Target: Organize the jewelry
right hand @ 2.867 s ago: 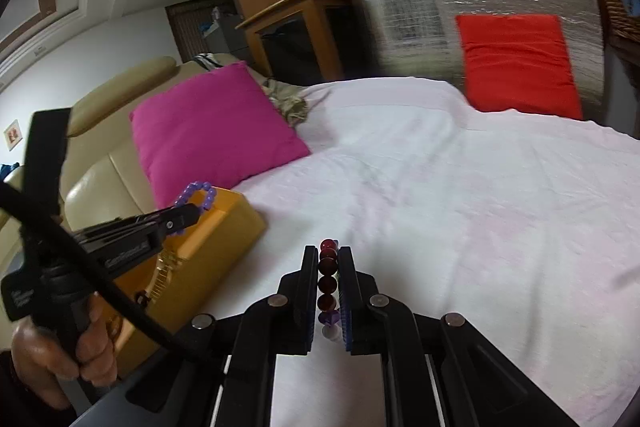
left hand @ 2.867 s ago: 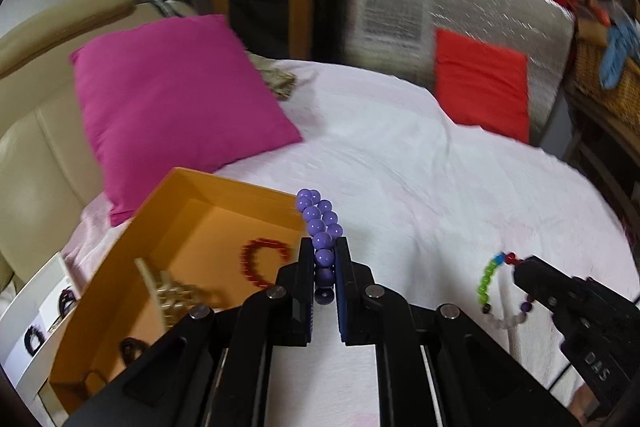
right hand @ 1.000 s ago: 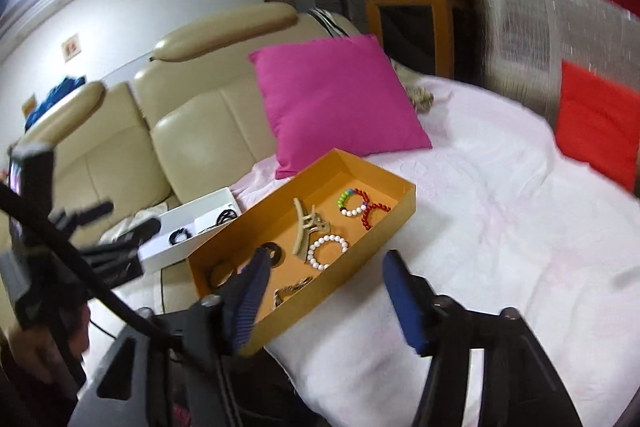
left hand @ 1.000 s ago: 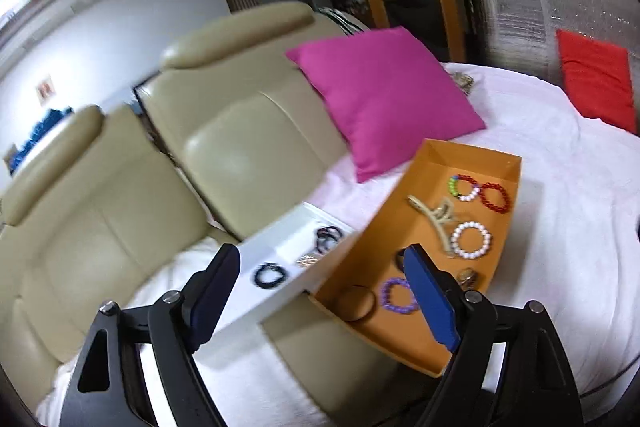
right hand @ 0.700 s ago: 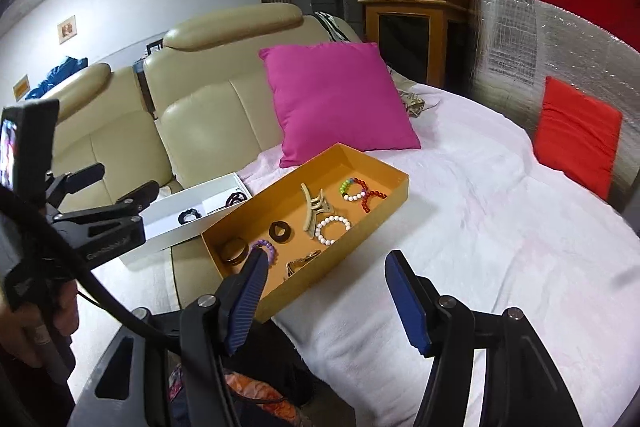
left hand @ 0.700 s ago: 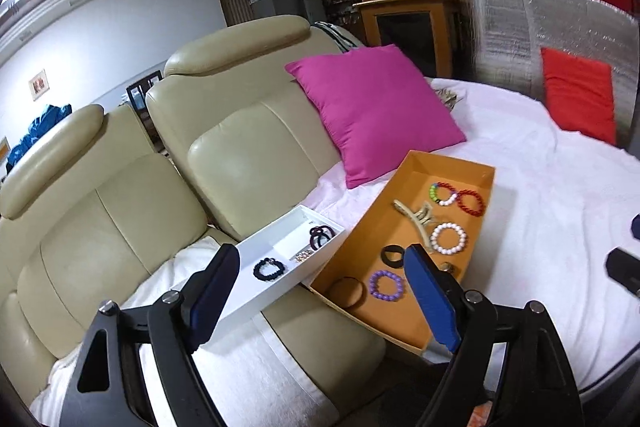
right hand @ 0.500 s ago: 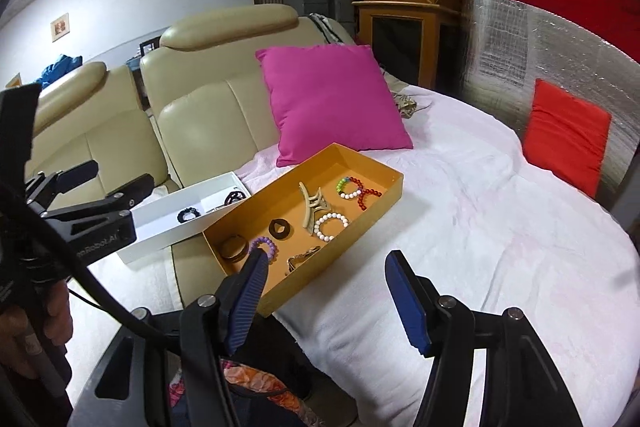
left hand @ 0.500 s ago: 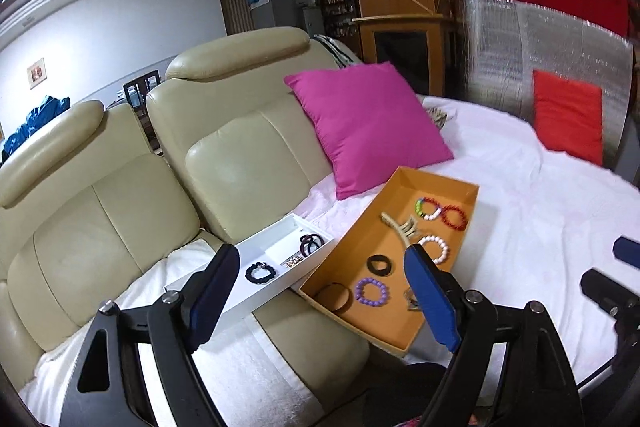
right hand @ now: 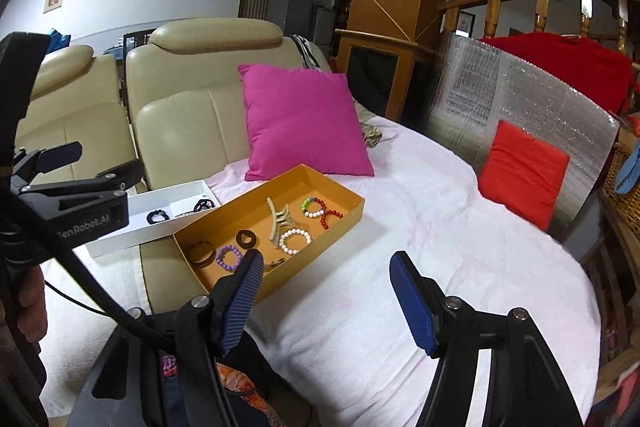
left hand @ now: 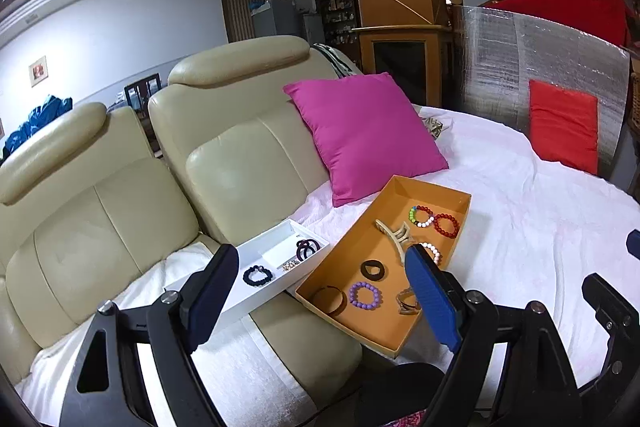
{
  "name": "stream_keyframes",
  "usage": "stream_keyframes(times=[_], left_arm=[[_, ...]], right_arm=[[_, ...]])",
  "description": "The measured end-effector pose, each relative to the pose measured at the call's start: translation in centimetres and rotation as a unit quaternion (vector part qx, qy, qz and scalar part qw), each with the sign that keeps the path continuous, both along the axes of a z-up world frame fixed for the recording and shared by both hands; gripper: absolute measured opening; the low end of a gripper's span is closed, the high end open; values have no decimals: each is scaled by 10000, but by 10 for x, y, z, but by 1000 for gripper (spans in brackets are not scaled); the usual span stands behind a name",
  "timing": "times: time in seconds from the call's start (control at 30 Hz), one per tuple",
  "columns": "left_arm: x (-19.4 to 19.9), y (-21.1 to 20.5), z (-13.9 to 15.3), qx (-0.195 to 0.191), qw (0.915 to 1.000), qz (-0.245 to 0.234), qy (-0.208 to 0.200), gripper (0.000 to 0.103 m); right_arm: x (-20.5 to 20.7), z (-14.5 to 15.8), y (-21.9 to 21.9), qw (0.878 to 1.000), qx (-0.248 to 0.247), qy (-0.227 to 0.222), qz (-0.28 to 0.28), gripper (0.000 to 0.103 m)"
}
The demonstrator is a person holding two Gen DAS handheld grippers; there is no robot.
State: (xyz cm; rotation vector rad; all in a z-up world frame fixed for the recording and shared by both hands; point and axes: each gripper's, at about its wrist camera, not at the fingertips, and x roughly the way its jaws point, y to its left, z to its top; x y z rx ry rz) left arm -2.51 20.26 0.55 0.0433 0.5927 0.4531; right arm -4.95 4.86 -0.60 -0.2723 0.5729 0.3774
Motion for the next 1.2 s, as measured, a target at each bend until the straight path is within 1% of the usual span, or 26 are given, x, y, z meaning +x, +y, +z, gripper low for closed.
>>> stream_keyframes(times=[0.37, 0.67, 1.2], left_arm=[[-6, -7, 6, 123, 9999, -27, -93, 85], [-4, -9, 4, 181, 9998, -18, -51, 86], [-5, -4, 2, 174, 9998, 33, -39, 86]], right_arm=[[-8, 7, -3, 9998, 74, -165, -67, 70], [-7, 8, -4, 9998, 123, -141, -90, 70], [-5, 4, 0, 9999, 150, -61, -60, 70]])
